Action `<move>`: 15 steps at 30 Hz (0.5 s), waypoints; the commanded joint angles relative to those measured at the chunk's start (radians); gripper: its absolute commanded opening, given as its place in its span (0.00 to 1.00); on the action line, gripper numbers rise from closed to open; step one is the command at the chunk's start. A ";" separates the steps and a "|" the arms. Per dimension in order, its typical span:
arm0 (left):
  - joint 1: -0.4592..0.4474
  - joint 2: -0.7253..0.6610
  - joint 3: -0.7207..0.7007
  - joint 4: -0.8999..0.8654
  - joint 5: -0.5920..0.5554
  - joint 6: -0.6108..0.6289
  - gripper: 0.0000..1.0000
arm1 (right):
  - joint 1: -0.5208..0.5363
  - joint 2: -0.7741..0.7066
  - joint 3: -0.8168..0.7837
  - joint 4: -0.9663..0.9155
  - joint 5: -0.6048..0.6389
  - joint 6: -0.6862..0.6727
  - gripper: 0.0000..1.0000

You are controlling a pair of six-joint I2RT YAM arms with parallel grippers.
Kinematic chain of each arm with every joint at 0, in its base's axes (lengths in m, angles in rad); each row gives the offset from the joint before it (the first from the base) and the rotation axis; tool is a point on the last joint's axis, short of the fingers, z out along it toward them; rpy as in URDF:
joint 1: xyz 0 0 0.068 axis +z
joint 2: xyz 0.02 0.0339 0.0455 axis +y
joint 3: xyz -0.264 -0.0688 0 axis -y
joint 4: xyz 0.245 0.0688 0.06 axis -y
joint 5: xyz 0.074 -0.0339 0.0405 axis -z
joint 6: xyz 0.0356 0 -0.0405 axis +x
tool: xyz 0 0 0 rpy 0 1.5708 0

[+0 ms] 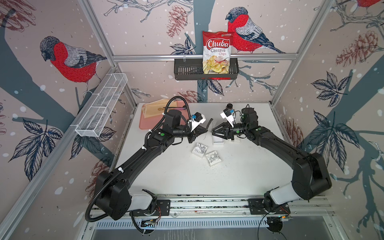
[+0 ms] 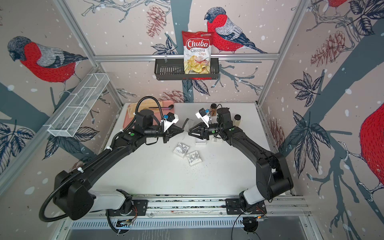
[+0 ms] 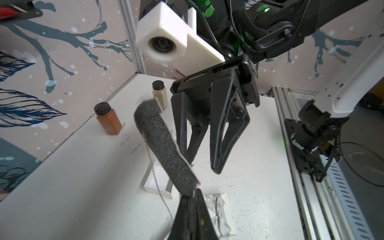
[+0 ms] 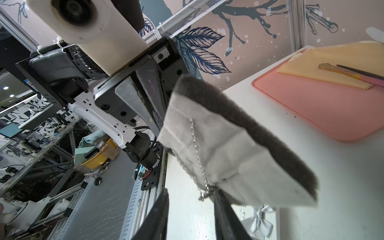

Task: Take the necklace out of the lift-off lid jewelry box
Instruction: Pick up the necklace from the inner lining.

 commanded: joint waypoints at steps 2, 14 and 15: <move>-0.050 -0.026 0.024 -0.071 -0.238 0.112 0.00 | -0.004 -0.007 0.011 -0.020 -0.019 -0.033 0.37; -0.196 -0.082 -0.044 0.052 -0.721 0.258 0.00 | -0.047 -0.072 0.000 -0.069 0.096 -0.087 0.43; -0.202 -0.094 -0.060 0.080 -0.729 0.268 0.00 | -0.048 -0.072 0.000 -0.068 0.096 -0.088 0.43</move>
